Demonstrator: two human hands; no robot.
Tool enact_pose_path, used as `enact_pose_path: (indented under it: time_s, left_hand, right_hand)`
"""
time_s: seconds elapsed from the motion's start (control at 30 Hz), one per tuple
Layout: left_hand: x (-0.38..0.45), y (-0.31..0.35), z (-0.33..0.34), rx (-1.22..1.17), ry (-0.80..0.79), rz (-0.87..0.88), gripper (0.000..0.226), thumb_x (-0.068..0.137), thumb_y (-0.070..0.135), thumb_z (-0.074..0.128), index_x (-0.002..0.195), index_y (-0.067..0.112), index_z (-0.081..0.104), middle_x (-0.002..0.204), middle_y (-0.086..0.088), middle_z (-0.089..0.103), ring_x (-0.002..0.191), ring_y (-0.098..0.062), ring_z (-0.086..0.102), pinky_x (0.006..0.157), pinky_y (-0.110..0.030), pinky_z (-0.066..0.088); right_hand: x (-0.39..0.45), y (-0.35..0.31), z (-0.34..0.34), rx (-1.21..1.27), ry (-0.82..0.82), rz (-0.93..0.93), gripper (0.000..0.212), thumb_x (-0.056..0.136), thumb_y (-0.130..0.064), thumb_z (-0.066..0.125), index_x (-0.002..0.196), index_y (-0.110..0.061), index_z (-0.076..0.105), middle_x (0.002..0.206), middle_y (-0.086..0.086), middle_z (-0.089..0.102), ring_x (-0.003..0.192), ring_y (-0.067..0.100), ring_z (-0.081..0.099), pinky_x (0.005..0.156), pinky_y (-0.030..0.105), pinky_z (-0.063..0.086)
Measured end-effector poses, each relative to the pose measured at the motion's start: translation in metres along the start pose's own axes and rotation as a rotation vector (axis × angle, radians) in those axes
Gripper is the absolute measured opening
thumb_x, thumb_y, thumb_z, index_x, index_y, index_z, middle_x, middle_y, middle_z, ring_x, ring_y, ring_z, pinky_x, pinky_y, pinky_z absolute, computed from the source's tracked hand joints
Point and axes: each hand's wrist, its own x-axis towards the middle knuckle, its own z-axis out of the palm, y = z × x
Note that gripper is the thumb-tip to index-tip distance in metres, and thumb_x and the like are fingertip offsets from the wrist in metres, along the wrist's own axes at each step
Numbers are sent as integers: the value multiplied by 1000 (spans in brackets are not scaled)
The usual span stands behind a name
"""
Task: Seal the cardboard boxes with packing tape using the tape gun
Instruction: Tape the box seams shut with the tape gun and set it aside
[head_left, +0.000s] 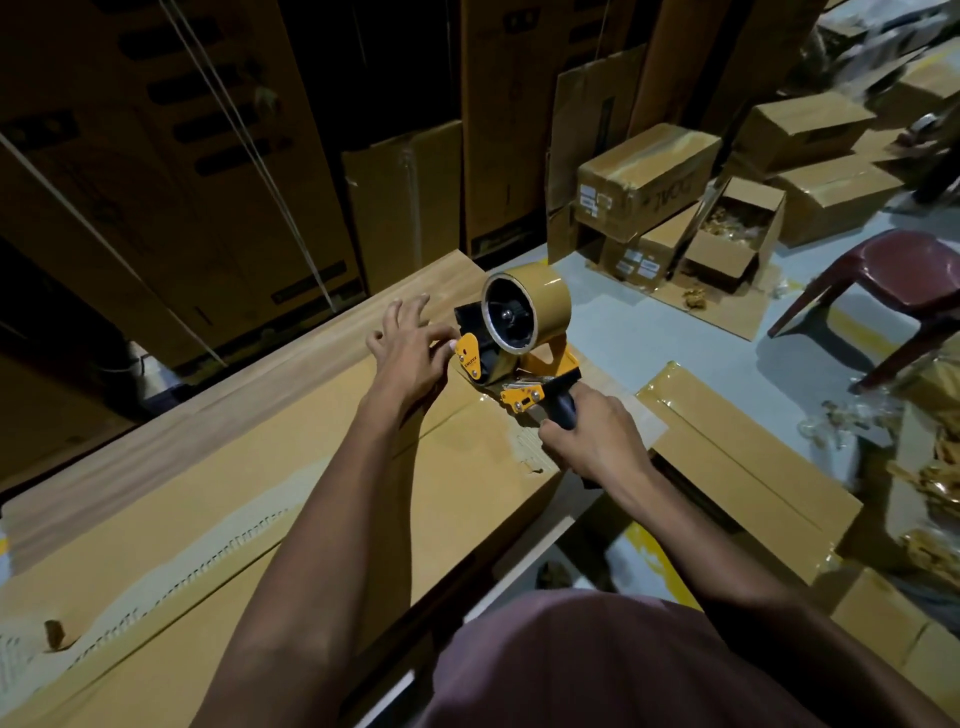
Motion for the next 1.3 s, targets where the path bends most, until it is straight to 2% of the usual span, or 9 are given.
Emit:
enact_pose_path:
  time_s: [0.2,0.3,0.43,0.7,0.83,0.93,1.0,1.13,1.3]
  left_hand:
    - [8,10,-8,125,-242,4,35,106,32,47,139,35,57,170,-3,3,155,-34,-13,115,-73,1]
    - [4,18,-8,97,-326,-6,35,104,21,47,138,24,58,171,-2,-3,155,-32,-16,117,-71,-4]
    - [-4,20,-5,-7,-304,-5,13,101,17,51,105,27,60,170,-7,3,155,-33,-16,118,-68,-10]
    - [-4,22,-10,-30,-290,-43,14,102,29,57,111,27,68,170,-10,-9,152,-37,-25,116,-68,-10]
    - [-10,29,-9,-9,-271,-3,18,104,32,52,113,30,67,170,-11,-8,151,-37,-25,115,-71,-10]
    - [-16,41,-5,-12,-257,26,18,101,14,55,108,23,69,170,-9,-8,152,-35,-26,116,-70,-9]
    - [-23,49,0,-86,-275,42,26,98,3,53,118,16,64,170,-11,-6,152,-33,-26,118,-66,-11]
    - [-33,55,0,-120,-304,33,33,102,13,50,135,5,52,169,-18,-5,153,-35,-21,120,-60,-15]
    - [-27,51,-5,-140,-357,21,32,103,14,52,133,4,55,169,-14,-11,152,-34,-24,121,-59,-15]
  right_hand:
    - [-6,-1,2,84,44,45,17,87,-30,66,81,-17,58,74,4,62,71,29,62,61,39,52]
    - [-8,-3,5,53,65,26,11,88,-30,66,88,-20,62,76,0,64,72,24,62,59,34,47]
    - [-9,-4,5,37,67,23,13,89,-31,66,93,-19,64,81,1,67,75,24,63,62,35,49]
    - [-26,13,-9,-30,20,41,26,89,-29,69,74,-27,48,71,-7,55,66,13,53,52,27,32]
    - [-28,20,-3,65,-2,121,20,84,-28,72,78,-19,56,73,-2,61,70,22,60,51,28,37]
    - [-26,22,-1,82,16,123,17,83,-29,72,84,-17,60,74,-3,63,73,22,63,52,27,39]
    - [-29,24,1,94,21,122,17,84,-29,72,86,-16,61,75,-2,63,73,22,63,53,28,40]
    - [-31,24,4,128,23,133,22,85,-31,71,78,-20,54,76,3,65,73,26,66,57,31,45]
    - [-34,20,2,132,19,125,26,85,-31,70,74,-20,50,73,4,64,68,25,64,54,31,45]
